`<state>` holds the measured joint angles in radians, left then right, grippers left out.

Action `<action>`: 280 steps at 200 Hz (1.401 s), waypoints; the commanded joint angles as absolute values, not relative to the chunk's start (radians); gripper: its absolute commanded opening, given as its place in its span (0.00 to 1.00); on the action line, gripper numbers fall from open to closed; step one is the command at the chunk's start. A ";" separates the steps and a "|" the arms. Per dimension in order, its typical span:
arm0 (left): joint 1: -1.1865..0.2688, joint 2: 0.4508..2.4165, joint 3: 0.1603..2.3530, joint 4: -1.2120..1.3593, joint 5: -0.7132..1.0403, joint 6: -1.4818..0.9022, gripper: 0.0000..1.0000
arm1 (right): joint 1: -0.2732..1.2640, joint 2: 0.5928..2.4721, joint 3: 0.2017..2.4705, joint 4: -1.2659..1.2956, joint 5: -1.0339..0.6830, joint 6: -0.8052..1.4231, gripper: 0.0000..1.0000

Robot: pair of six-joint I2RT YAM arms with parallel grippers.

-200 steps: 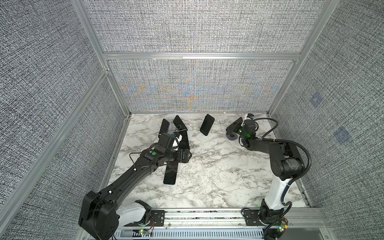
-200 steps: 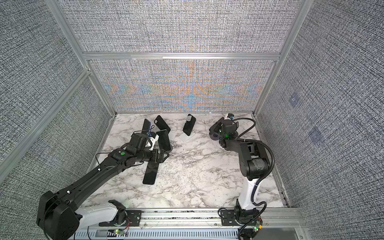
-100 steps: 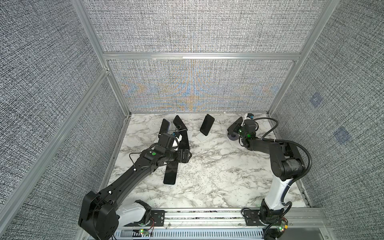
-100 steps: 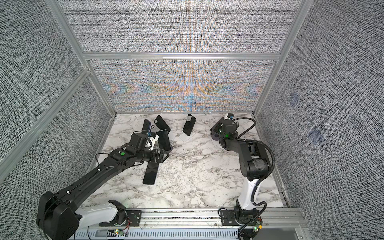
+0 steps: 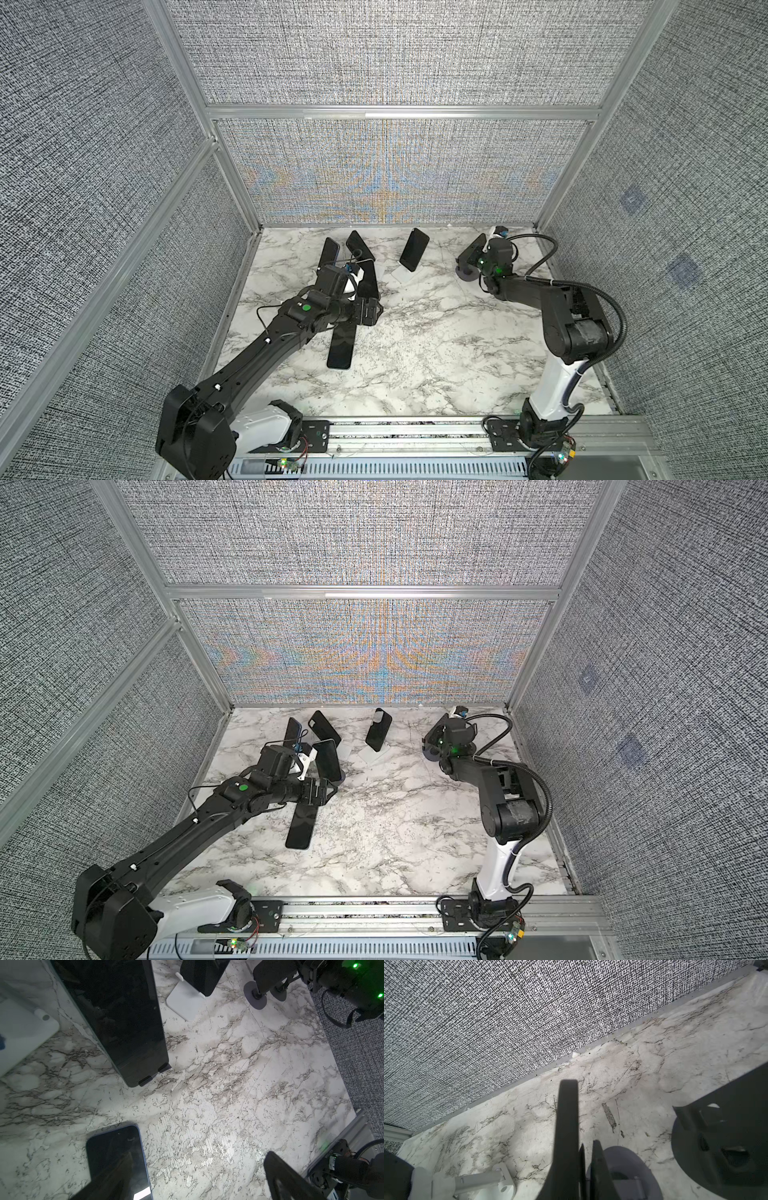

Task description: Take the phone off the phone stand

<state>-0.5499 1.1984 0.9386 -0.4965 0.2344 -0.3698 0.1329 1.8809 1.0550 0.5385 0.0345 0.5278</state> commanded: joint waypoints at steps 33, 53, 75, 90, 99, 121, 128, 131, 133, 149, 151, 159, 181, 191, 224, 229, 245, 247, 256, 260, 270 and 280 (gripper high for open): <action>-0.551 1.182 0.973 -0.539 0.205 -0.326 0.99 | 0.132 1.845 1.066 0.533 0.020 0.515 0.00; -0.550 1.177 0.977 -0.550 0.201 -0.319 0.99 | 0.133 1.827 1.064 0.525 0.014 0.510 0.00; -0.550 1.174 0.979 -0.550 0.200 -0.317 0.99 | 0.129 1.808 1.065 0.510 0.000 0.509 0.00; -0.551 1.174 0.982 -0.550 0.202 -0.316 0.99 | 0.129 1.790 1.066 0.496 -0.010 0.509 0.00; -0.551 1.173 0.985 -0.551 0.204 -0.315 0.99 | 0.129 1.773 1.062 0.491 -0.013 0.510 0.00; -0.550 1.171 0.994 -0.552 0.210 -0.301 0.99 | 0.129 1.721 1.056 0.442 -0.028 0.514 0.00; -0.551 1.173 1.000 -0.555 0.209 -0.293 0.99 | 0.129 1.700 1.050 0.419 -0.034 0.517 0.00; -0.551 1.174 1.002 -0.558 0.209 -0.290 0.99 | 0.129 1.689 1.047 0.410 -0.038 0.519 0.00; -0.551 1.175 1.004 -0.559 0.209 -0.288 0.99 | 0.130 1.681 1.045 0.402 -0.039 0.521 0.00; -0.559 1.185 1.017 -0.570 0.205 -0.259 0.99 | 0.128 1.617 1.024 0.336 -0.058 0.533 0.00; -0.562 1.188 1.021 -0.572 0.204 -0.255 0.99 | 0.128 1.610 1.022 0.326 -0.061 0.533 0.00; -0.571 1.197 1.035 -0.584 0.200 -0.239 0.99 | 0.128 1.577 1.010 0.301 -0.077 0.534 0.00; -0.620 1.229 1.081 -0.613 0.180 -0.186 0.99 | 0.126 1.500 1.003 0.191 -0.138 0.533 0.00; -0.647 1.247 1.101 -0.618 0.178 -0.163 0.99 | 0.126 1.463 1.002 0.144 -0.169 0.533 0.00; -0.748 1.286 1.140 -0.581 0.147 -0.079 0.99 | 0.129 1.345 0.974 -0.041 -0.276 0.522 0.00; -0.762 1.294 1.143 -0.570 0.147 -0.067 0.99 | 0.129 1.329 0.974 -0.073 -0.296 0.518 0.00; -0.797 1.325 1.158 -0.530 0.156 -0.040 0.99 | 0.130 1.299 0.986 -0.192 -0.378 0.479 0.00; -0.800 1.330 1.162 -0.525 0.158 -0.040 0.99 | 0.129 1.297 0.987 -0.206 -0.391 0.472 0.00; -0.812 1.360 1.184 -0.507 0.169 -0.038 0.99 | 0.129 1.289 1.024 -0.269 -0.433 0.443 0.00; -0.817 1.379 1.199 -0.502 0.172 -0.038 0.99 | 0.129 1.286 1.029 -0.296 -0.454 0.435 0.00; -0.835 1.422 1.232 -0.490 0.179 -0.038 0.99 | 0.129 1.282 1.033 -0.340 -0.505 0.424 0.00; -0.848 1.465 1.256 -0.469 0.187 -0.045 0.99 | 0.133 1.276 1.037 -0.377 -0.553 0.421 0.00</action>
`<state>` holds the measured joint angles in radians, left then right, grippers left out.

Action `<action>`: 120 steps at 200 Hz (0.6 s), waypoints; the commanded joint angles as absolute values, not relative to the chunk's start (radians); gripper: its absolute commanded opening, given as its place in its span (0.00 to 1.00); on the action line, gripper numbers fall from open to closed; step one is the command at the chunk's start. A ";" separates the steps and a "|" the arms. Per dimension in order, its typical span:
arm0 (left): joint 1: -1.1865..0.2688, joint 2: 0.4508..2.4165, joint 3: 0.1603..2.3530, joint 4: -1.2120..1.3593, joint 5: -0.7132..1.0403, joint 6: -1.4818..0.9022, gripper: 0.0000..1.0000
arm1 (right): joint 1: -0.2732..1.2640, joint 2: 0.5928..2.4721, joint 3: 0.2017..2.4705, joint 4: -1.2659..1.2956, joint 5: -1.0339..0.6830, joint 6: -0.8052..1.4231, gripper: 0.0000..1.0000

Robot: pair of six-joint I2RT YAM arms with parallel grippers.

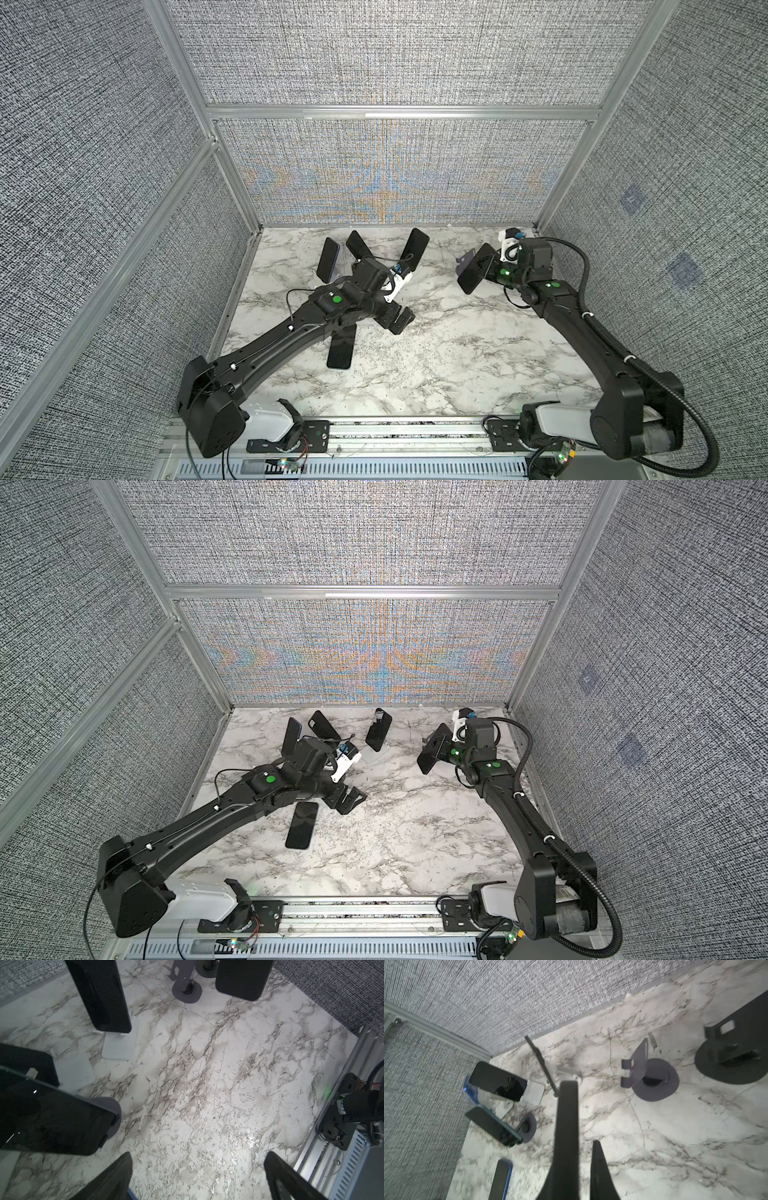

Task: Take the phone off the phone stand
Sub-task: 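Carry the black phone toward the table center while the left gripper reaches toward it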

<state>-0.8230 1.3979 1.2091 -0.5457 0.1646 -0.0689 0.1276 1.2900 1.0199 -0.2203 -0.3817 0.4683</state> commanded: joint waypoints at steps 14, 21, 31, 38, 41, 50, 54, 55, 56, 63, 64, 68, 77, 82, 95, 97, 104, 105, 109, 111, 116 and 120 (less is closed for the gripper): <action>-0.857 1.520 1.290 -0.435 0.207 -0.081 0.99 | 0.147 1.262 1.034 -0.421 -0.575 0.421 0.00; -0.862 1.543 1.305 -0.412 0.213 -0.112 0.99 | 0.158 1.250 1.023 -0.421 -0.577 0.427 0.00; -0.869 1.575 1.322 -0.380 0.233 -0.146 0.99 | 0.171 1.232 1.009 -0.416 -0.584 0.439 0.00; -0.878 1.597 1.335 -0.368 0.234 -0.160 0.99 | 0.178 1.228 1.006 -0.418 -0.595 0.446 0.00; -0.883 1.606 1.341 -0.366 0.232 -0.163 0.99 | 0.181 1.227 1.006 -0.421 -0.600 0.448 0.00; -0.892 1.632 1.363 -0.368 0.232 -0.174 0.99 | 0.190 1.223 1.003 -0.422 -0.604 0.455 0.00; -0.895 1.644 1.372 -0.369 0.232 -0.178 0.99 | 0.193 1.222 1.002 -0.421 -0.604 0.460 0.00; -0.896 1.647 1.373 -0.370 0.232 -0.179 0.99 | 0.193 1.222 1.002 -0.421 -0.605 0.461 0.00; -0.897 1.651 1.376 -0.371 0.232 -0.181 0.99 | 0.195 1.222 1.002 -0.420 -0.605 0.462 0.00; -0.900 1.670 1.391 -0.373 0.232 -0.192 0.99 | 0.199 1.220 1.002 -0.413 -0.605 0.469 0.00; -0.900 1.673 1.393 -0.373 0.232 -0.195 0.99 | 0.199 1.220 1.002 -0.411 -0.605 0.470 0.00; -0.902 1.680 1.400 -0.374 0.234 -0.203 0.99 | 0.202 1.219 0.987 -0.404 -0.605 0.476 0.00; -0.905 1.700 1.410 -0.366 0.238 -0.219 0.99 | 0.208 1.218 0.963 -0.386 -0.605 0.484 0.00; -0.906 1.705 1.410 -0.354 0.238 -0.230 0.99 | 0.211 1.219 0.960 -0.379 -0.607 0.489 0.00; -0.912 1.716 1.404 -0.320 0.244 -0.248 0.99 | 0.218 1.222 0.952 -0.357 -0.606 0.503 0.00; -0.913 1.718 1.403 -0.316 0.245 -0.249 0.99 | 0.219 1.223 0.951 -0.354 -0.607 0.506 0.00; -0.916 1.724 1.405 -0.304 0.242 -0.256 0.99 | 0.222 1.225 0.948 -0.342 -0.606 0.513 0.00; -0.916 1.725 1.405 -0.303 0.242 -0.256 0.99 | 0.223 1.225 0.949 -0.341 -0.607 0.514 0.00; -0.919 1.728 1.407 -0.300 0.245 -0.260 0.99 | 0.224 1.228 0.947 -0.337 -0.606 0.517 0.00; -0.919 1.730 1.409 -0.298 0.245 -0.264 0.99 | 0.225 1.229 0.947 -0.333 -0.606 0.518 0.00; -0.921 1.738 1.413 -0.296 0.248 -0.271 0.99 | 0.228 1.230 0.944 -0.326 -0.607 0.523 0.00; -0.920 1.743 1.418 -0.295 0.251 -0.277 0.99 | 0.231 1.230 0.941 -0.319 -0.607 0.526 0.00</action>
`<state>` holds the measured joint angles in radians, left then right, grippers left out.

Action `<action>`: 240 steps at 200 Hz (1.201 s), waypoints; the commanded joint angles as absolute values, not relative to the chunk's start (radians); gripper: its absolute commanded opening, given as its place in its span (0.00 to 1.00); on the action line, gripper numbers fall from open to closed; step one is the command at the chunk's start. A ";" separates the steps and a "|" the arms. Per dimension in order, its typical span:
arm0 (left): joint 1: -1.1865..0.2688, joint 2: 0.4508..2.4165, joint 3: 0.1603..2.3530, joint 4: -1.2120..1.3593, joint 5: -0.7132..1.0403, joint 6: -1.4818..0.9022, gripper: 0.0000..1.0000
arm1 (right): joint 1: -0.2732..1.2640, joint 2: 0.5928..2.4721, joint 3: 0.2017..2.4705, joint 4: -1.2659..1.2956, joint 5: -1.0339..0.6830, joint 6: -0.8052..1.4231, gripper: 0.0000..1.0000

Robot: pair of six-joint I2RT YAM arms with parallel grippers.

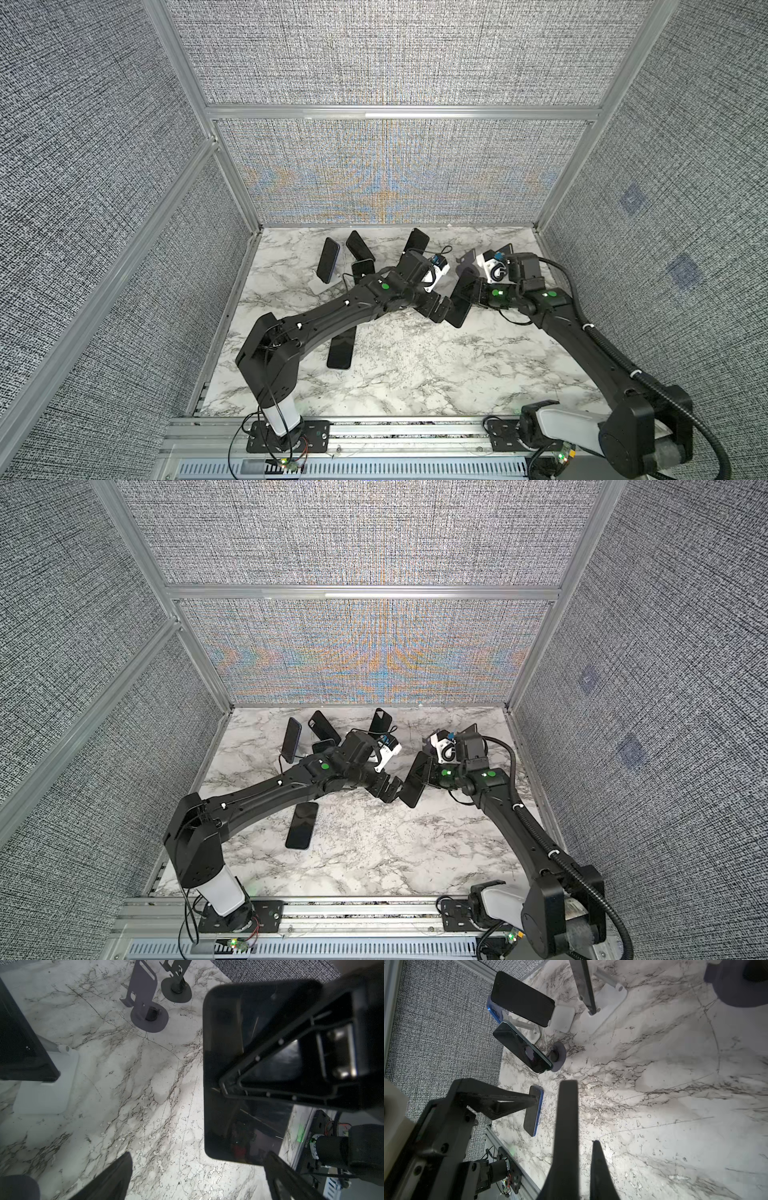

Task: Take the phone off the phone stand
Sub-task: 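Carry the black phone toward the table center while the left gripper reaches toward it, then close the left gripper on the black phone held by the right gripper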

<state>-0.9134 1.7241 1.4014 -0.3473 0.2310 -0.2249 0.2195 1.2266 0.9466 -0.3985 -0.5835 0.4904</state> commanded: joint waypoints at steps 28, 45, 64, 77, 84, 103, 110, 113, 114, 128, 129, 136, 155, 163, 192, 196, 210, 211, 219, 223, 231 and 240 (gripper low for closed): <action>-0.929 1.780 1.425 -0.270 0.273 -0.311 0.99 | 0.244 1.235 0.918 -0.264 -0.614 0.552 0.00; -0.930 1.787 1.419 -0.254 0.274 -0.315 0.99 | 0.252 1.237 0.912 -0.252 -0.617 0.558 0.00; -0.931 1.796 1.426 -0.266 0.265 -0.311 0.99 | 0.260 1.238 0.905 -0.237 -0.627 0.568 0.00; -0.931 1.802 1.430 -0.270 0.264 -0.309 0.99 | 0.267 1.240 0.903 -0.229 -0.630 0.574 0.00; -0.931 1.805 1.431 -0.270 0.264 -0.309 0.99 | 0.270 1.241 0.902 -0.226 -0.631 0.577 0.00; -0.931 1.810 1.437 -0.279 0.271 -0.303 0.99 | 0.278 1.242 0.902 -0.215 -0.633 0.585 0.00; -0.934 1.810 1.436 -0.281 0.277 -0.298 0.99 | 0.279 1.246 0.903 -0.213 -0.633 0.586 0.00; -0.933 1.810 1.434 -0.281 0.278 -0.298 0.99 | 0.281 1.247 0.904 -0.213 -0.635 0.588 0.00; -0.933 1.810 1.434 -0.281 0.278 -0.298 0.99 | 0.281 1.247 0.904 -0.213 -0.635 0.588 0.00; -0.933 1.805 1.429 -0.282 0.270 -0.298 0.99 | 0.288 1.252 0.907 -0.207 -0.637 0.590 0.00; -0.932 1.804 1.428 -0.282 0.269 -0.298 0.99 | 0.288 1.252 0.907 -0.207 -0.636 0.590 0.00; -0.932 1.802 1.426 -0.282 0.264 -0.297 0.97 | 0.292 1.255 0.908 -0.206 -0.635 0.590 0.00; -0.932 1.799 1.424 -0.285 0.259 -0.296 0.91 | 0.302 1.262 0.907 -0.195 -0.632 0.596 0.00; -0.933 1.802 1.424 -0.288 0.258 -0.295 0.89 | 0.307 1.264 0.908 -0.190 -0.632 0.599 0.00; -0.932 1.798 1.419 -0.292 0.249 -0.296 0.79 | 0.317 1.272 0.910 -0.182 -0.626 0.602 0.00; -0.933 1.797 1.418 -0.291 0.249 -0.296 0.77 | 0.319 1.272 0.910 -0.183 -0.625 0.602 0.00; -0.933 1.792 1.416 -0.294 0.244 -0.296 0.72 | 0.324 1.276 0.907 -0.184 -0.619 0.600 0.00; -0.933 1.792 1.416 -0.294 0.243 -0.295 0.71 | 0.325 1.276 0.907 -0.184 -0.619 0.601 0.00; -0.934 1.790 1.416 -0.296 0.240 -0.295 0.69 | 0.325 1.278 0.907 -0.183 -0.618 0.600 0.00; -0.933 1.789 1.415 -0.296 0.239 -0.295 0.68 | 0.327 1.279 0.906 -0.183 -0.618 0.601 0.00; -0.934 1.788 1.414 -0.296 0.237 -0.296 0.68 | 0.328 1.278 0.906 -0.183 -0.616 0.600 0.00; -0.933 1.786 1.413 -0.298 0.234 -0.297 0.67 | 0.330 1.278 0.903 -0.183 -0.612 0.600 0.00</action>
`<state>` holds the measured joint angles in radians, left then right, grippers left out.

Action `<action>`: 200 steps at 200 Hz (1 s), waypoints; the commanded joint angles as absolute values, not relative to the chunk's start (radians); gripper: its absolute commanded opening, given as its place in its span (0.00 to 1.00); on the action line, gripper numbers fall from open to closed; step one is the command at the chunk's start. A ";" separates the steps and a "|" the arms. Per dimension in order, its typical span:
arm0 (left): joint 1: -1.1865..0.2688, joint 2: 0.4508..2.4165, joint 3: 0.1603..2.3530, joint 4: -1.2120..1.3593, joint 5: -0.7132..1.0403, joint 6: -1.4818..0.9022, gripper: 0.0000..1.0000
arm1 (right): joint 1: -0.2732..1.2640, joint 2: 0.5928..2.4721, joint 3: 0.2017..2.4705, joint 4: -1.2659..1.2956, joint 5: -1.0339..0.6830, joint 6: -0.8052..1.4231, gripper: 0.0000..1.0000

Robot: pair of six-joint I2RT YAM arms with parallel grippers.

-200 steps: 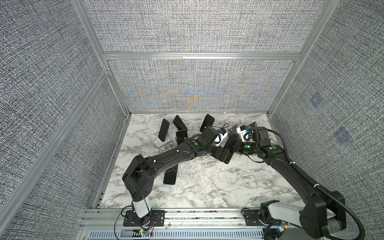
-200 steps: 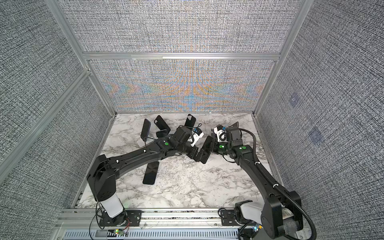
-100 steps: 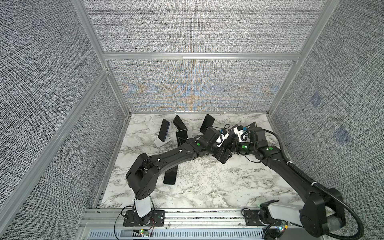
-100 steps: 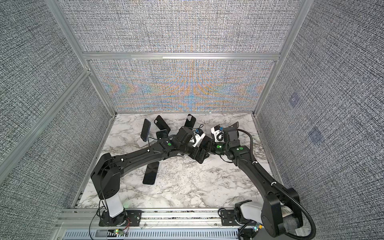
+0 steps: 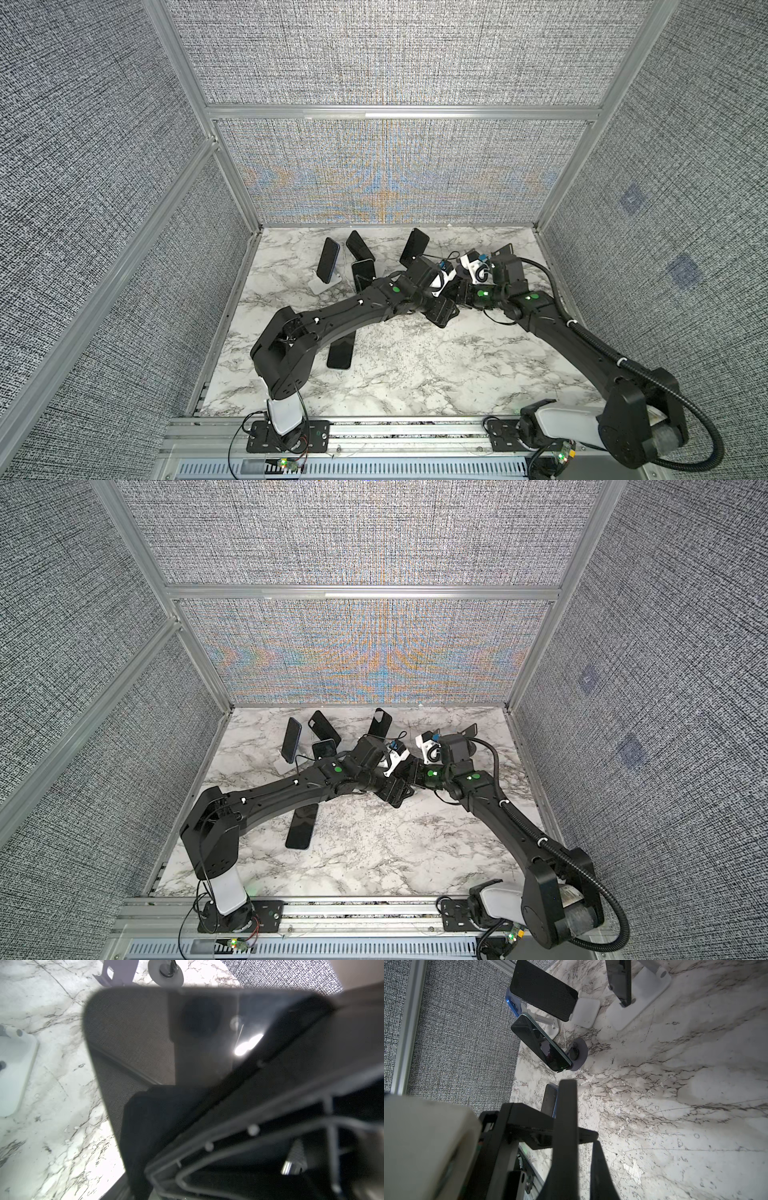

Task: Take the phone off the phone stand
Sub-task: 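Close the left gripper on the black phone held by the right gripper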

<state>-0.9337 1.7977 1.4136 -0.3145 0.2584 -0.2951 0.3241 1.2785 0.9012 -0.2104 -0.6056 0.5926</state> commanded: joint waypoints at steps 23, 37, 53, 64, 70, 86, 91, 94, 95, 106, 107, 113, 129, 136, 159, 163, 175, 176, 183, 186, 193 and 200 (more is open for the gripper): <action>-0.933 1.783 1.407 -0.299 0.223 -0.309 0.66 | 0.332 1.273 0.904 -0.191 -0.605 0.596 0.04; -0.931 1.780 1.403 -0.299 0.214 -0.321 0.63 | 0.331 1.272 0.907 -0.203 -0.598 0.591 0.12; -0.932 1.775 1.396 -0.299 0.205 -0.332 0.60 | 0.331 1.274 0.907 -0.212 -0.595 0.588 0.20; -0.931 1.771 1.393 -0.301 0.199 -0.339 0.58 | 0.332 1.275 0.907 -0.216 -0.594 0.587 0.24; -0.931 1.769 1.390 -0.301 0.196 -0.343 0.57 | 0.331 1.275 0.907 -0.216 -0.595 0.587 0.26; -0.931 1.763 1.381 -0.302 0.186 -0.347 0.56 | 0.332 1.275 0.908 -0.219 -0.595 0.585 0.29; -0.931 1.764 1.381 -0.302 0.184 -0.346 0.56 | 0.331 1.275 0.910 -0.222 -0.595 0.583 0.30; -0.931 1.765 1.381 -0.302 0.184 -0.344 0.55 | 0.332 1.275 0.912 -0.224 -0.595 0.584 0.32; -0.931 1.764 1.382 -0.303 0.185 -0.345 0.55 | 0.332 1.275 0.912 -0.227 -0.596 0.583 0.32; -0.931 1.769 1.386 -0.311 0.184 -0.345 0.55 | 0.331 1.277 0.921 -0.247 -0.594 0.573 0.37; -0.931 1.769 1.387 -0.312 0.184 -0.345 0.54 | 0.331 1.277 0.922 -0.250 -0.594 0.572 0.37; -0.931 1.770 1.389 -0.315 0.186 -0.347 0.54 | 0.330 1.275 0.930 -0.267 -0.585 0.564 0.40; -0.930 1.766 1.384 -0.320 0.186 -0.354 0.51 | 0.330 1.266 0.947 -0.322 -0.545 0.540 0.46; -0.931 1.762 1.381 -0.325 0.184 -0.358 0.50 | 0.327 1.261 0.955 -0.341 -0.527 0.531 0.48; -0.930 1.748 1.374 -0.366 0.157 -0.357 0.49 | 0.313 1.244 0.962 -0.379 -0.497 0.515 0.52; -0.930 1.746 1.374 -0.378 0.149 -0.362 0.48 | 0.311 1.243 0.963 -0.384 -0.496 0.513 0.52; -0.930 1.744 1.383 -0.421 0.123 -0.381 0.45 | 0.305 1.238 0.967 -0.400 -0.495 0.506 0.52; -0.930 1.744 1.384 -0.425 0.121 -0.382 0.45 | 0.305 1.238 0.968 -0.403 -0.495 0.505 0.52; -0.929 1.743 1.385 -0.442 0.112 -0.390 0.43 | 0.303 1.236 0.971 -0.413 -0.492 0.499 0.52; -0.927 1.741 1.384 -0.447 0.110 -0.394 0.41 | 0.302 1.235 0.971 -0.416 -0.491 0.496 0.52; -0.925 1.737 1.380 -0.457 0.104 -0.405 0.39 | 0.301 1.230 0.970 -0.425 -0.485 0.490 0.52; -0.925 1.729 1.372 -0.463 0.095 -0.417 0.35 | 0.300 1.221 0.968 -0.431 -0.474 0.485 0.52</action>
